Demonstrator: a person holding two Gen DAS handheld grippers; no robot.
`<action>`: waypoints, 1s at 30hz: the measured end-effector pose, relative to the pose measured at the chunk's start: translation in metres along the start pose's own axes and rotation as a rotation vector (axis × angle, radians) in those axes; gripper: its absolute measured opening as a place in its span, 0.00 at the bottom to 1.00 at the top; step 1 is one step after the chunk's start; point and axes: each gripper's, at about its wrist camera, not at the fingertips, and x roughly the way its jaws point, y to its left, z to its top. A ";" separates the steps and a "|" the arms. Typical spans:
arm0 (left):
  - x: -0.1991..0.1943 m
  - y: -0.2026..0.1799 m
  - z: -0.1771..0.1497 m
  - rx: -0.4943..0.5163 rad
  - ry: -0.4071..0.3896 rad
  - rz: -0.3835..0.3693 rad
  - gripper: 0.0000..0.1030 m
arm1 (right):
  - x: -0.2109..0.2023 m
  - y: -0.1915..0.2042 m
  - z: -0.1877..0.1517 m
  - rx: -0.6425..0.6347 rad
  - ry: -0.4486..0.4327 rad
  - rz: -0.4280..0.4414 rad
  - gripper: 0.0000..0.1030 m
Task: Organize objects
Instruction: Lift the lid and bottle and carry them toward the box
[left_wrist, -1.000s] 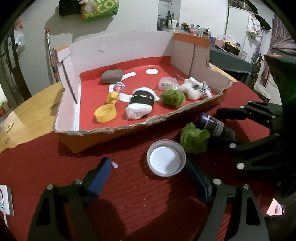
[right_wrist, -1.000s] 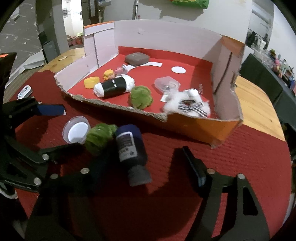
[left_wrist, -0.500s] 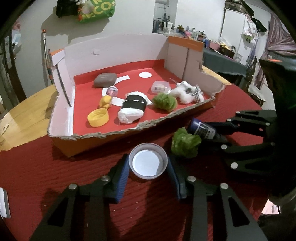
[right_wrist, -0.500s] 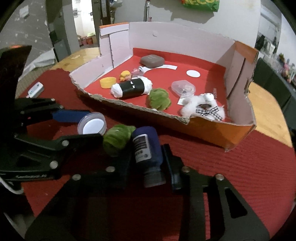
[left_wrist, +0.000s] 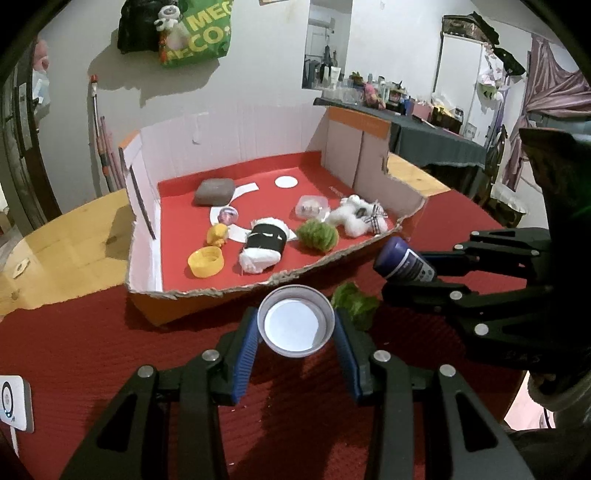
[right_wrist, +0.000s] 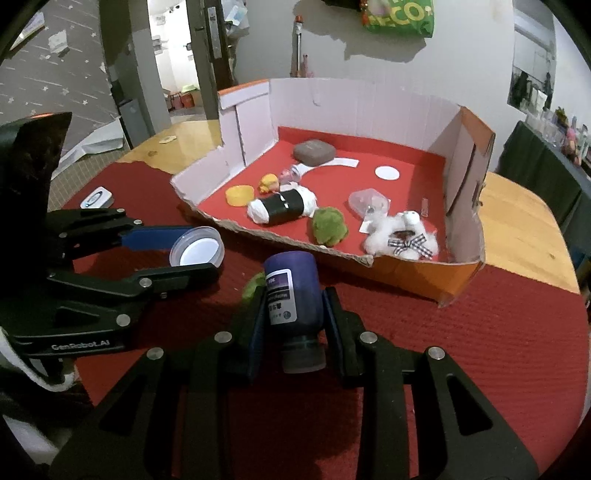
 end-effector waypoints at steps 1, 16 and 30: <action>-0.001 0.000 0.000 0.000 -0.003 0.001 0.41 | 0.000 0.001 0.000 -0.001 0.000 -0.001 0.27; -0.007 0.002 -0.007 -0.009 0.000 -0.008 0.41 | 0.000 0.001 -0.007 0.017 0.019 0.003 0.26; -0.024 0.029 -0.010 -0.045 -0.021 0.025 0.41 | -0.014 -0.011 -0.008 0.051 0.003 0.011 0.26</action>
